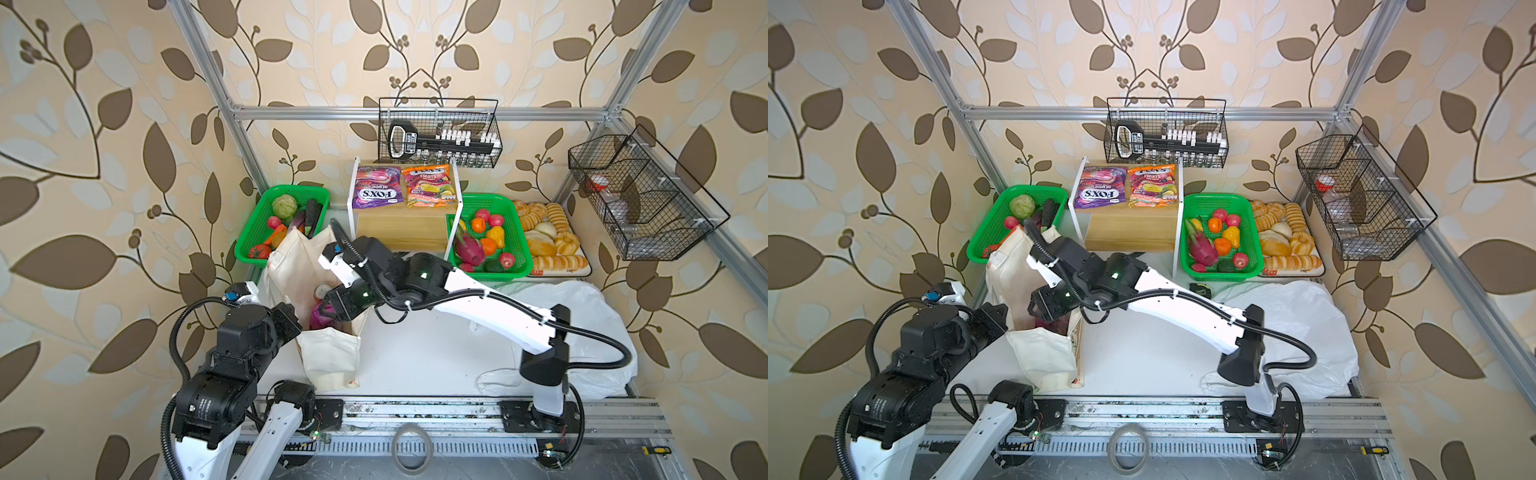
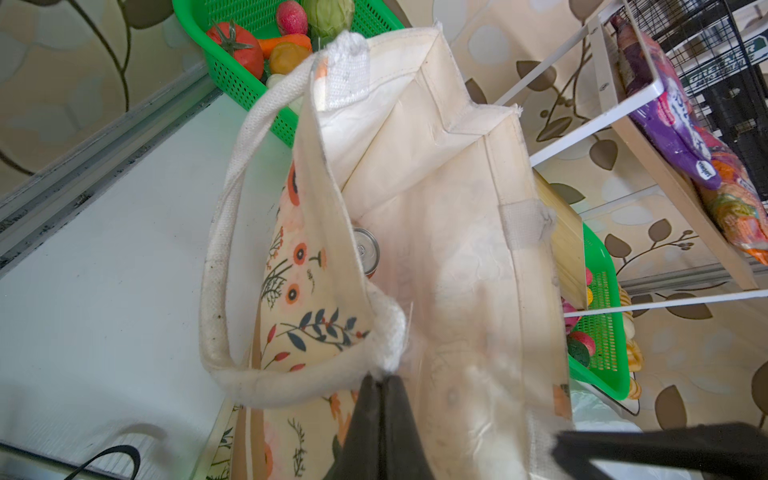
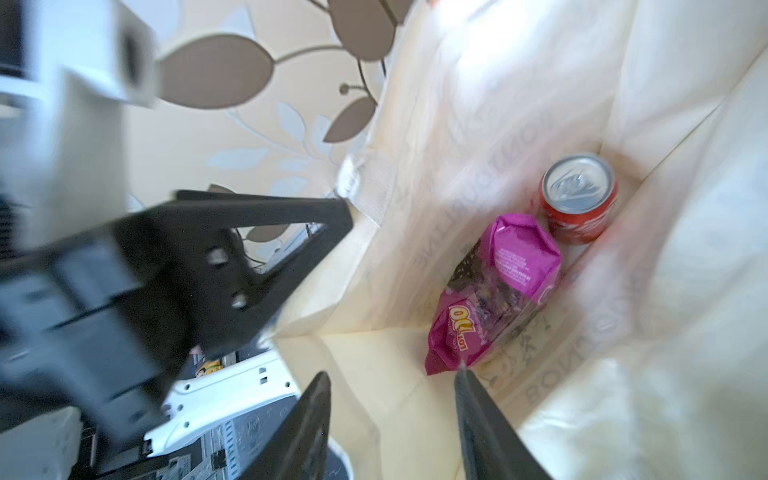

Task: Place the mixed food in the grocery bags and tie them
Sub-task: 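Open the right gripper and move it back to the shelf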

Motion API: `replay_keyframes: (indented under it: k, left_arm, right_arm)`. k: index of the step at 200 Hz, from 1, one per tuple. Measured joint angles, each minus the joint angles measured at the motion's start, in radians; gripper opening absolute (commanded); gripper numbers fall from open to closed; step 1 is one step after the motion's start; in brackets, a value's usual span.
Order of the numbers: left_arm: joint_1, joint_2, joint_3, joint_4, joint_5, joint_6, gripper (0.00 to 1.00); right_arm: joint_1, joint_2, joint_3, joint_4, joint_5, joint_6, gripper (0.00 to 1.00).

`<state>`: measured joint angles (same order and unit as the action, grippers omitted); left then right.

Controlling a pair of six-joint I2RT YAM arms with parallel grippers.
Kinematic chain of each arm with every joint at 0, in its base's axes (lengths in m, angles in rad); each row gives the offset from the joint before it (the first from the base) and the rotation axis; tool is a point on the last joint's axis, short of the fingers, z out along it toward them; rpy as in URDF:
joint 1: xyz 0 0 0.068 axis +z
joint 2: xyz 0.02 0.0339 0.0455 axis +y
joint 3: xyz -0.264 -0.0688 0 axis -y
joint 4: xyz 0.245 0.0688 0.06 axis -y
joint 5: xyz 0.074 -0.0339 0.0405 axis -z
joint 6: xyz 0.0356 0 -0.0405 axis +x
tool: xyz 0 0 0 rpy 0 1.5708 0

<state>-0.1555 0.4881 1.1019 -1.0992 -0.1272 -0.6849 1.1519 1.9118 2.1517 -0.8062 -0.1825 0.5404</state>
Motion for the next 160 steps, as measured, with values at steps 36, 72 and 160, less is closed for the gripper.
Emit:
replay_keyframes:
  k: [36, 72, 160]
  left_arm:
    - [0.000, 0.000, 0.006, -0.010, -0.015, 0.009, 0.03]
    - [0.000, -0.001, 0.020, -0.025, -0.036, 0.023, 0.26]
    - [0.000, 0.000, 0.111, -0.056, -0.076, 0.087, 0.71]
  right_arm:
    - [-0.039, -0.293, -0.267, 0.212, 0.100, -0.043, 0.51]
    - [-0.228, -0.505, -0.512, 0.380, 0.157, 0.029, 0.49]
    - [-0.582, -0.553, -0.649, 0.423, 0.238, 0.339, 0.50]
